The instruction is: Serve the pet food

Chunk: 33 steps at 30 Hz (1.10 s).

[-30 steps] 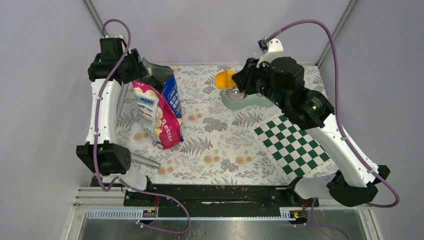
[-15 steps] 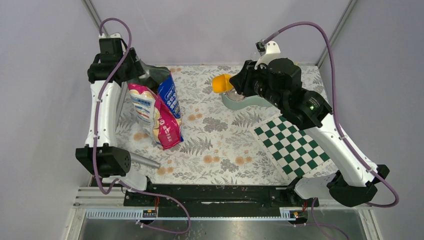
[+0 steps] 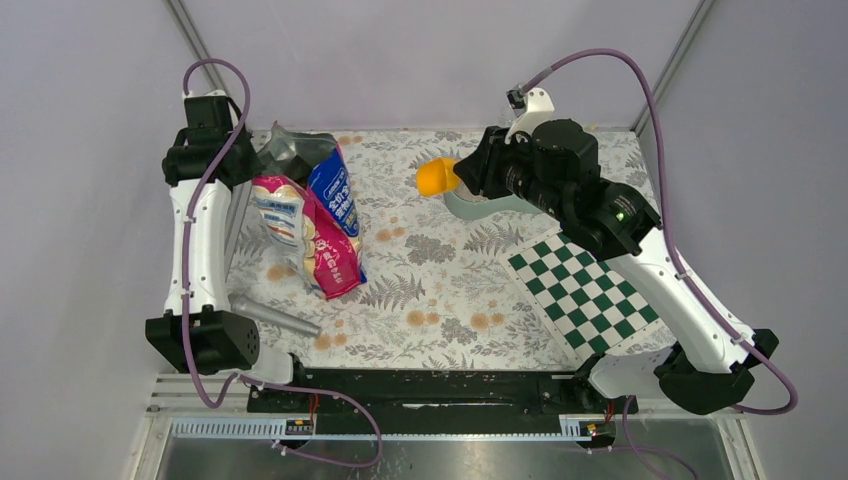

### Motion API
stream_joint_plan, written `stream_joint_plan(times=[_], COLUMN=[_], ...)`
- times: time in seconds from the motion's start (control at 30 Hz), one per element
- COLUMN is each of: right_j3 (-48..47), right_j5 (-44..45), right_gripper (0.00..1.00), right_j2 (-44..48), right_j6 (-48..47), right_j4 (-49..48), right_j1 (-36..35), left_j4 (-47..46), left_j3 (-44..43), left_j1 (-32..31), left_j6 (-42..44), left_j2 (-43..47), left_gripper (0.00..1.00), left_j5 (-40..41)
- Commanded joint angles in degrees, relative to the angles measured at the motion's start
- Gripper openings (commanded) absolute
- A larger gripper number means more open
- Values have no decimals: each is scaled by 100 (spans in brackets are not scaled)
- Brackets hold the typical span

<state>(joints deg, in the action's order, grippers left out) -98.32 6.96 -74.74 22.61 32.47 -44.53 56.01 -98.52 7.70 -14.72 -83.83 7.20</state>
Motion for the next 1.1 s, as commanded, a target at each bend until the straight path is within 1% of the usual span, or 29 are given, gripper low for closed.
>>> stream_joint_plan(times=[0.0,0.13,0.2,0.33,0.47,0.57,0.73,0.83,0.93,1.07], right_j3=[32,33,40,58,57,91,231,295,367,498], right_j5=[-110,-23,31,66,-19,-106,-390,-573,-893,-991], right_gripper=[0,0,0,0,0,0,0,0,0,0], right_j2=[211,294,338,401,462,514,527,420,218,-44], right_j6=[85,38,24,43,68,84,267,634,1003,1252], right_j4=[-206,-206,-202,-255,-343,-448,-688,-692,-663,-517], right_j1=[40,36,41,40,39,52,132,290,453,577], left_j4=[-216,-738,-1006,-1400,-1739,-1816,-1851,-1969,-1998,-1967], left_j3=[-204,-344,-385,-313,3,1,35,223,423,528], left_j1=[62,-16,-220,-996,-1606,-2045,-2570,-2944,-3283,-3508], left_j6=[-106,-258,-293,-435,-680,-673,-645,-446,-325,-476], left_j2=[140,255,330,319,245,136,-2,33,92,109], left_gripper=[0,0,0,0,0,0,0,0,0,0], left_j5=[-533,-1326,-1423,-1351,-1294,-1132,-1214,-1382,-1104,-921])
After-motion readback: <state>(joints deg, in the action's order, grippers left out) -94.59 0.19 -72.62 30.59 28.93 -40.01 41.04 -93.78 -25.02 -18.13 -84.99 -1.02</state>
